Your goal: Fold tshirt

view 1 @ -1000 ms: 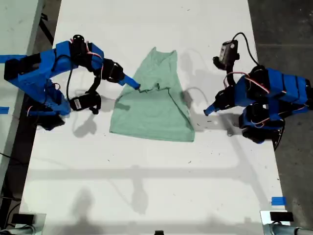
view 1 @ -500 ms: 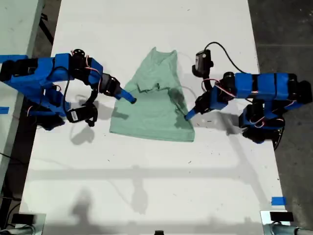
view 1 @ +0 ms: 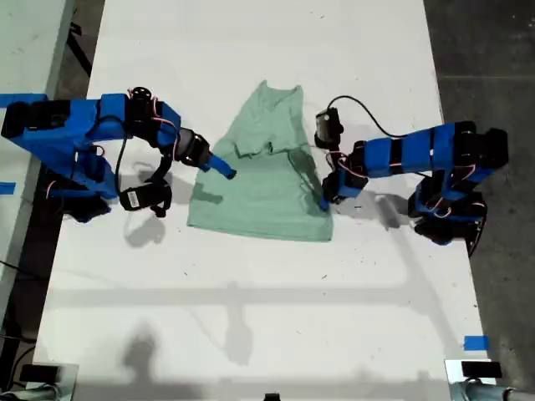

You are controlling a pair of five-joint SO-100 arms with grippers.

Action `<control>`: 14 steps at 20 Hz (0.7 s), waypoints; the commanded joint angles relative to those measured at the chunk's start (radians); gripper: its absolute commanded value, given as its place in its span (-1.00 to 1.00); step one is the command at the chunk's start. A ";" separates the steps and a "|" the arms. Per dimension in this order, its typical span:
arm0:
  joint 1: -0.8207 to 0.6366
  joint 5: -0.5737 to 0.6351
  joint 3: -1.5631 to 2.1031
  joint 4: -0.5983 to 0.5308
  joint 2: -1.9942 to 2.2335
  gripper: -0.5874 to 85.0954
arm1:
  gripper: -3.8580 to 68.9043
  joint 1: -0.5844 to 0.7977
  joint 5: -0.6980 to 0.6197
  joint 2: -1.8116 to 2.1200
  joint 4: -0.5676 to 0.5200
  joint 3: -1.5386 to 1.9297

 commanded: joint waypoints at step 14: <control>-0.017 0.014 -0.015 -0.017 0.000 -0.33 | -0.91 -0.078 0.043 -0.333 0.390 -0.802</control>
